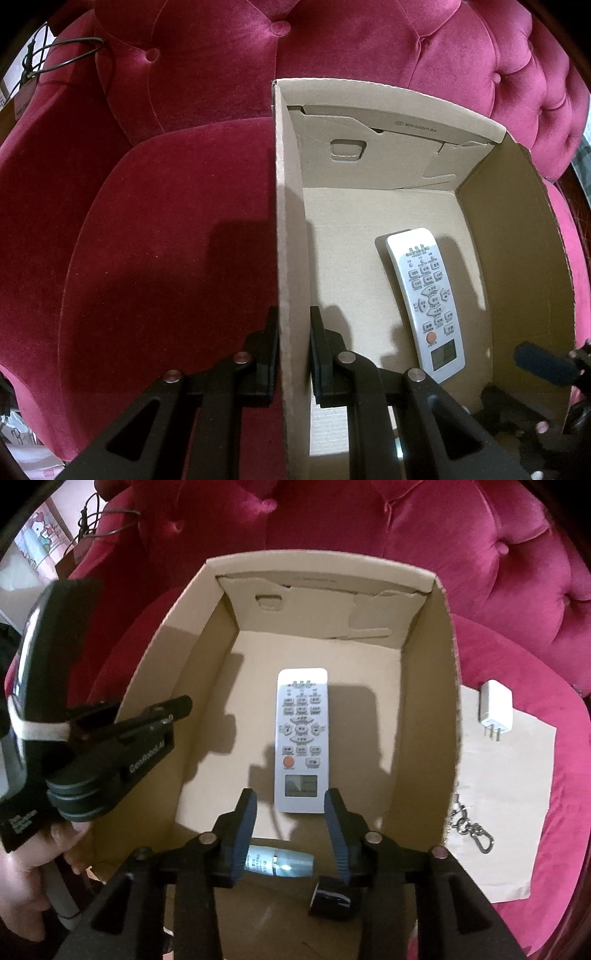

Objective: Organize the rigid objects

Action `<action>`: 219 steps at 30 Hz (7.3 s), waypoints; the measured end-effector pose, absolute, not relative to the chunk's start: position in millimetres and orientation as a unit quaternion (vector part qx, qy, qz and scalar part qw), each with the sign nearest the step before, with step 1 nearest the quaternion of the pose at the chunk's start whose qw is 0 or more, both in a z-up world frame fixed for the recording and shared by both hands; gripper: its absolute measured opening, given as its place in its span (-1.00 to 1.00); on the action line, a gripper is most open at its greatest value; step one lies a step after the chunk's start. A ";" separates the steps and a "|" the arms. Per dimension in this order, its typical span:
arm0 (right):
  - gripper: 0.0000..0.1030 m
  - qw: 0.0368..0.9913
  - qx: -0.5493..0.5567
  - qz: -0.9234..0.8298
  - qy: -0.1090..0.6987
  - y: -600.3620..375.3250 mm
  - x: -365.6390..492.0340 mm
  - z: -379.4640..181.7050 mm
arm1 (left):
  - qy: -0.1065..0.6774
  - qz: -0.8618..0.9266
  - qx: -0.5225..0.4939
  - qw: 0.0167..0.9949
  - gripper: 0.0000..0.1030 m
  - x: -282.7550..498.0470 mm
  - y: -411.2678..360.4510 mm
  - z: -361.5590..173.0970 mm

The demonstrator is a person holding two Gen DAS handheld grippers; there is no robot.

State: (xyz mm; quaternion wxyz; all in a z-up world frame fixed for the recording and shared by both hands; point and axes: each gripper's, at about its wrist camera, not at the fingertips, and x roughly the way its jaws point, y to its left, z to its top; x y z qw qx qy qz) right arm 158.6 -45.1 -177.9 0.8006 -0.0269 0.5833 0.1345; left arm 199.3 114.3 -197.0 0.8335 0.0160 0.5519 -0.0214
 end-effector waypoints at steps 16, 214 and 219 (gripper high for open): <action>0.49 0.825 -0.032 0.105 0.554 -71.9 157.8 -144.1 | 0.552 -0.021 0.017 0.834 -0.71 199.1 113.2 -196.8; -0.74 0.824 0.036 -0.006 0.566 -228.7 172.1 -230.2 | 0.560 -0.015 0.023 0.828 -0.71 206.4 105.8 -203.1; -0.74 0.831 0.030 -0.009 0.555 -226.6 167.3 -206.4 | 0.560 -0.016 0.022 0.828 -0.71 206.4 106.2 -203.1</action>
